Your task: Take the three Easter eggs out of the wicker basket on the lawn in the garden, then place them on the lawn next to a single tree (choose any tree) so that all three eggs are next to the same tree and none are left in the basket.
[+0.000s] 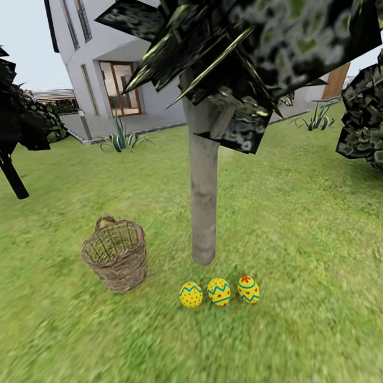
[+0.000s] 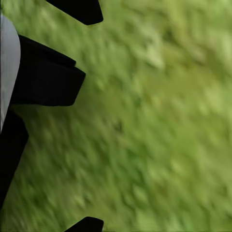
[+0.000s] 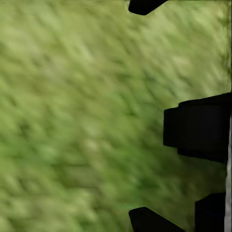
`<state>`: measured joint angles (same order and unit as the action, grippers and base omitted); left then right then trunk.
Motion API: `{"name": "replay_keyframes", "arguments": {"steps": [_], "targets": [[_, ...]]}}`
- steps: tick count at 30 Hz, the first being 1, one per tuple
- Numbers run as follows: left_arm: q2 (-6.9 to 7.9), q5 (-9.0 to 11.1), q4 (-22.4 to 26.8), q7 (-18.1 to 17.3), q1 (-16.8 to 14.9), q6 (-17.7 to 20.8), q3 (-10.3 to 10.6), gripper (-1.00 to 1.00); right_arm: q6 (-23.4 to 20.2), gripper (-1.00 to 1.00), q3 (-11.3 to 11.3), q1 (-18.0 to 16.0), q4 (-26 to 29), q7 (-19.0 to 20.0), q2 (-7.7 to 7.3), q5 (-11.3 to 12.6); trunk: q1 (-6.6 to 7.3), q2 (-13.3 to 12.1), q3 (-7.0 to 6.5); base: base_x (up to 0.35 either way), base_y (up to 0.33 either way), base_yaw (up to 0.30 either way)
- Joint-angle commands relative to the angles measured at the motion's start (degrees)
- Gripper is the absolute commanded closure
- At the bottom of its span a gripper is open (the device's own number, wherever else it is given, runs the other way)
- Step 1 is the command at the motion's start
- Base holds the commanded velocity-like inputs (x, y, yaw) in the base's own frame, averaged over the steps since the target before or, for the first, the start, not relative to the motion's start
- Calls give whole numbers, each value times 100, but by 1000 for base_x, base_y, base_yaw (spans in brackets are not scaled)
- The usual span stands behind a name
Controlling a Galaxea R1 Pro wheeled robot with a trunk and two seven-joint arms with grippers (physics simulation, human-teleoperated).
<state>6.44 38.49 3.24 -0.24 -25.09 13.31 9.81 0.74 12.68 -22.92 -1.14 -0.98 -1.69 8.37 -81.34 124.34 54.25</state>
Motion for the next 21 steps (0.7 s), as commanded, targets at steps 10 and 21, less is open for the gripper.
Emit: {"name": "replay_keyframes", "arguments": {"steps": [10,21], "targets": [[-66,45,-16,0,278,-3,56,-100,14,-100,50,303,-9,-7,6,30,221,-401,-176,0,0,0],[-64,49,-273,6,380,3,56,-100,11,-100,52,341,-10,-7,10,35,463,-842,-373,0,0,0]]}}
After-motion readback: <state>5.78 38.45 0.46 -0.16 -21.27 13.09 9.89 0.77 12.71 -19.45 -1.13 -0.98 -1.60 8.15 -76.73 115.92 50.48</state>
